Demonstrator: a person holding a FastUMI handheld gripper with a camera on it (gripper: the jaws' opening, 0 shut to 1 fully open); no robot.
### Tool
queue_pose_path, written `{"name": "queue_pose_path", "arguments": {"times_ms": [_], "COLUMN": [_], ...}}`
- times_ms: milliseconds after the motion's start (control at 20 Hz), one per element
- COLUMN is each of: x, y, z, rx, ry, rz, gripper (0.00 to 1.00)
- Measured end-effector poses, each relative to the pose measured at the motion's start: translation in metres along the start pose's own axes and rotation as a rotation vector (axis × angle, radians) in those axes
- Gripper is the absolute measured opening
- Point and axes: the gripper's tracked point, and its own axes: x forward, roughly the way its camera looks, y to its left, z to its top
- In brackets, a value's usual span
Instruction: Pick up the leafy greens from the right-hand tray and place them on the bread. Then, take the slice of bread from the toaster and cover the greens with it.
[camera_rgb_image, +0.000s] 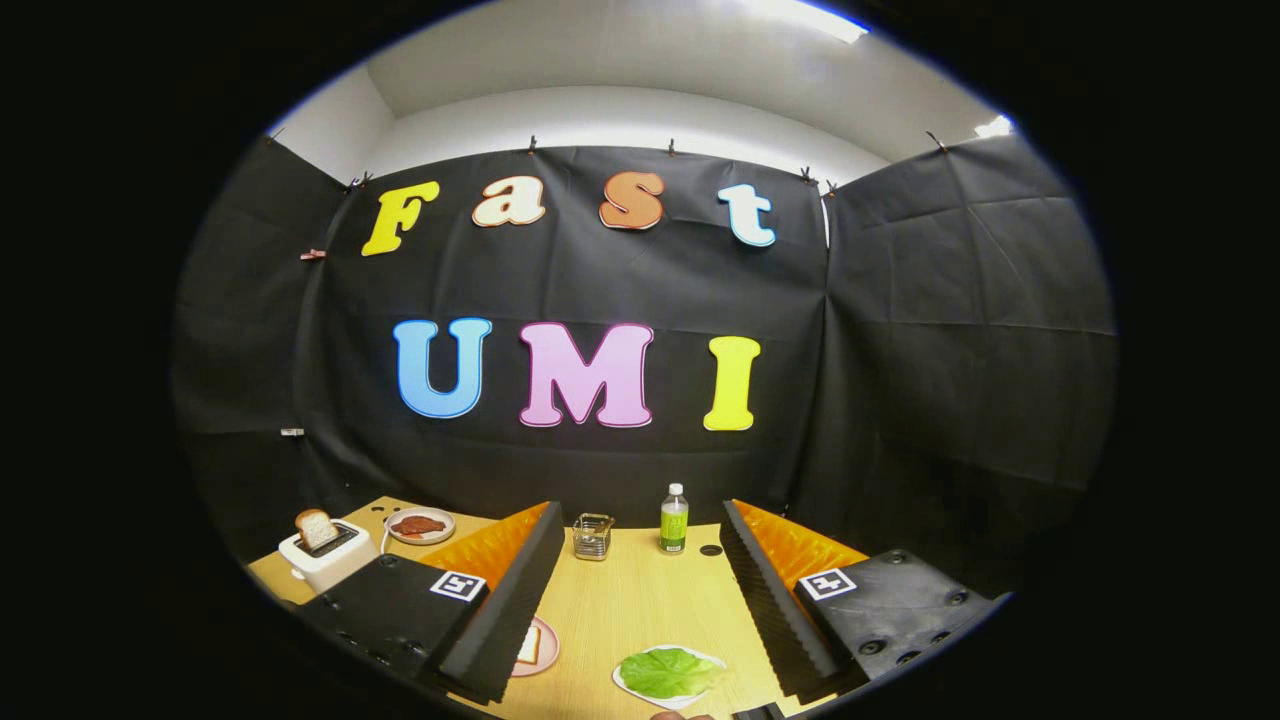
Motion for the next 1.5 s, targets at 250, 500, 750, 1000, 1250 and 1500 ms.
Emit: {"name": "queue_pose_path", "arguments": {"times_ms": [250,500,750,1000,1250,1500], "x": [-0.005,-0.006,0.001,0.021,0.04,0.057], "y": [0.009,0.021,0.014,-0.007,-0.033,-0.053], "z": [0.008,-0.003,-0.016,-0.053,-0.125,-0.217], "rx": [-0.015,-0.023,-0.023,-0.016,-0.046,-0.097], "ry": [-0.022,0.012,0.051,0.139,0.282,0.461], "rz": [-0.02,-0.02,0.027,0.089,0.171,0.225], "gripper": [0.97,0.97,0.98,0.97,0.97,0.98]}}
